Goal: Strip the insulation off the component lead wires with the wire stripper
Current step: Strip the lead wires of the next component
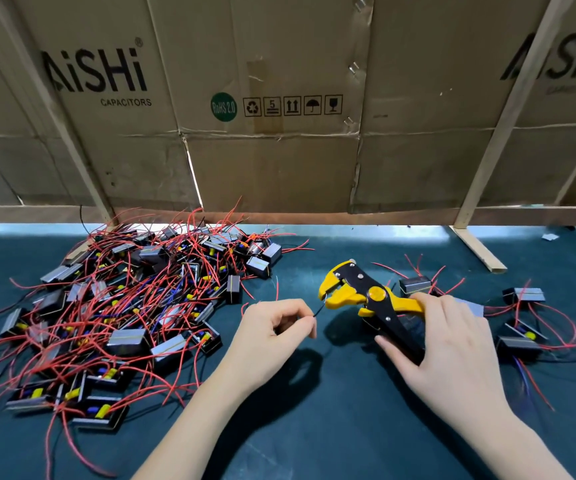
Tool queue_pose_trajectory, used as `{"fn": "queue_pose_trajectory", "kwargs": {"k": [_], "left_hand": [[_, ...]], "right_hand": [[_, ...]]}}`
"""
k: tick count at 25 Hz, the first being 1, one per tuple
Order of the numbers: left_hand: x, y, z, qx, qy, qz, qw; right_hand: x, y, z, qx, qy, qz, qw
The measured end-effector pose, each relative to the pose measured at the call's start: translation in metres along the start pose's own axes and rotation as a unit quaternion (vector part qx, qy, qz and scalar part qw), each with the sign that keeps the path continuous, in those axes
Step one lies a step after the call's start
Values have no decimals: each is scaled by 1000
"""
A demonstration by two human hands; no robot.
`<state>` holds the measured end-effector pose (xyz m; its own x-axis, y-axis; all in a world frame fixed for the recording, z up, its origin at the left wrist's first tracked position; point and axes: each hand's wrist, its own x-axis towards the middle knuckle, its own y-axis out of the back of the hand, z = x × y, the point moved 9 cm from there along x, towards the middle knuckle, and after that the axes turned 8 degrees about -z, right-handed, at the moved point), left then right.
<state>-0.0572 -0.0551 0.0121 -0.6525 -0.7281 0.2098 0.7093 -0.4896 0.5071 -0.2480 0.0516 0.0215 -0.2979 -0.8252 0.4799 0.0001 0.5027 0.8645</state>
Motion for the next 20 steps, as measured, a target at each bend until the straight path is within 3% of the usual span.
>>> {"fn": "queue_pose_trajectory", "kwargs": {"k": [20], "left_hand": [[3, -2, 1, 2, -29, -28, 999]], "right_hand": [[-1, 4, 1, 62, 41, 10, 997]]}}
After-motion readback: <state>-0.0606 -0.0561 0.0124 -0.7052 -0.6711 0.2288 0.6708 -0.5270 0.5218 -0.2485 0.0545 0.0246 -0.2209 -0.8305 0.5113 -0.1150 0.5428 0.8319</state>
